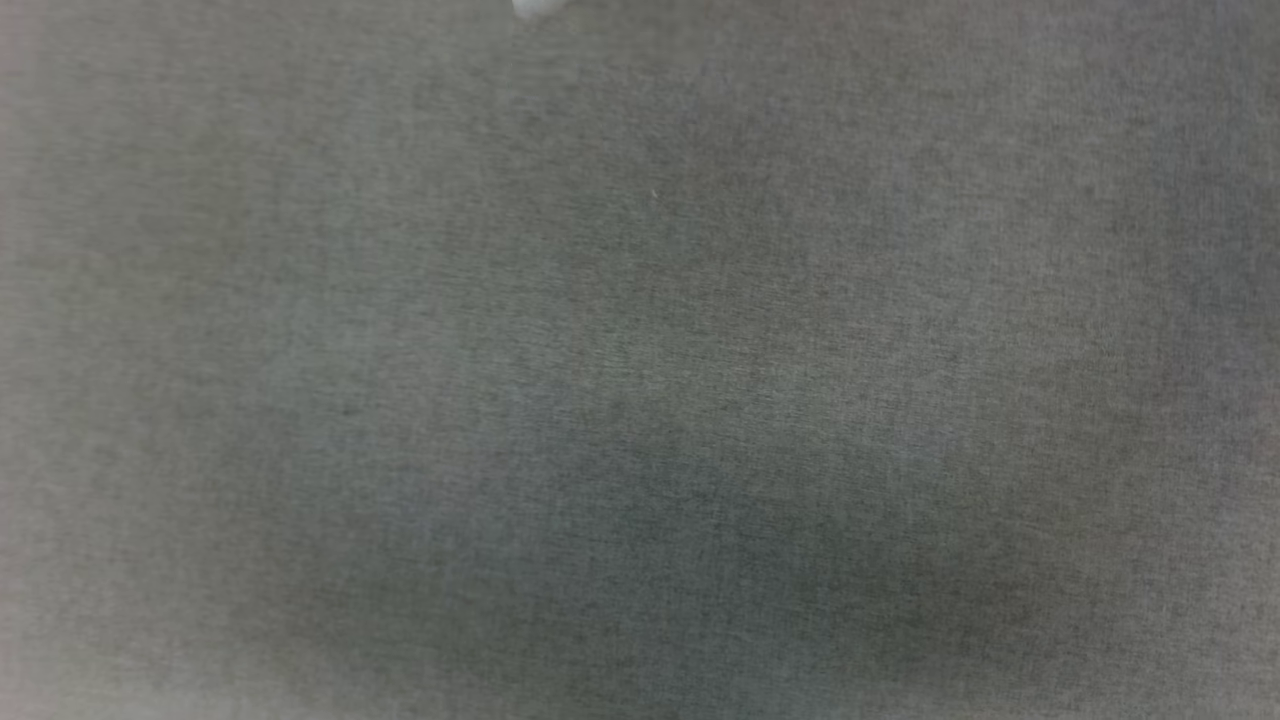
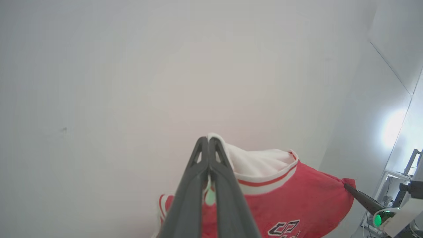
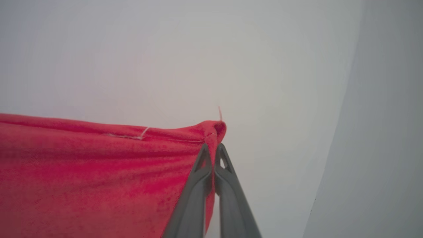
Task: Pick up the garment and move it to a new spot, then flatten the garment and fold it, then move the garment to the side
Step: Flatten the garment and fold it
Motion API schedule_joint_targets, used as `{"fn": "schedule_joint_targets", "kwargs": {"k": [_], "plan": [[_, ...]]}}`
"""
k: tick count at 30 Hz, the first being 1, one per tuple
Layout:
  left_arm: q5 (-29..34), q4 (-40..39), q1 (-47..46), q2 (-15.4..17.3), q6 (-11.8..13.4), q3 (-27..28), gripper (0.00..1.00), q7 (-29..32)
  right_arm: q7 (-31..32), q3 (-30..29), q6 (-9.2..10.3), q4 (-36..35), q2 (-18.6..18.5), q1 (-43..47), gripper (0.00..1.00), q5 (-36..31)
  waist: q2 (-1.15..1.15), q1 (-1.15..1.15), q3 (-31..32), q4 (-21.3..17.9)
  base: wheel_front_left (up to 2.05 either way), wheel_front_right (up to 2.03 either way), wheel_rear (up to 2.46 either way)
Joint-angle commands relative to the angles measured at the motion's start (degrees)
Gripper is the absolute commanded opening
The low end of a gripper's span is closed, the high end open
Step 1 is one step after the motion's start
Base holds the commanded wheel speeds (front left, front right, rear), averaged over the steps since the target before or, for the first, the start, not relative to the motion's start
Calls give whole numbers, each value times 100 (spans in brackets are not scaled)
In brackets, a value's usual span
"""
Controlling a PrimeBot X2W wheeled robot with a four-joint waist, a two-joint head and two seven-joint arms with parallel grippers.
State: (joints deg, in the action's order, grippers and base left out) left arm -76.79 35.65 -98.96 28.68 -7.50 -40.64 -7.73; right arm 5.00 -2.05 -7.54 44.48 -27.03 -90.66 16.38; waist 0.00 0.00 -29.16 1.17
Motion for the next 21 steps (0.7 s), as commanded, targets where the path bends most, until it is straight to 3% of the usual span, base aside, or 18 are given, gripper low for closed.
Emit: {"fn": "schedule_joint_targets", "kwargs": {"k": [1,6,11,16,21], "plan": [[48,177,-64,-16,9,-9,0,-157,-147,-57,10,168,-5,-153,0,-97,0,0,-173,-136,0,0,0],[-274,119,266,-129,11,-187,0,-294,-441,176,9,703,10,-112,0,-73,0,0,-153,-124,0,0,0],[-593,-778,1333,128,7,-535,0,-449,-575,739,9,911,-26,675,0,519,0,0,-112,-148,0,0,0],[-882,-1718,2640,323,6,-634,0,-694,-653,1408,9,401,-346,1862,0,1297,0,0,-26,-85,0,0,0],[-814,-2482,3965,443,6,-336,0,-747,-579,1865,9,-598,-891,3314,0,2102,0,0,150,-34,0,0,0]]}}
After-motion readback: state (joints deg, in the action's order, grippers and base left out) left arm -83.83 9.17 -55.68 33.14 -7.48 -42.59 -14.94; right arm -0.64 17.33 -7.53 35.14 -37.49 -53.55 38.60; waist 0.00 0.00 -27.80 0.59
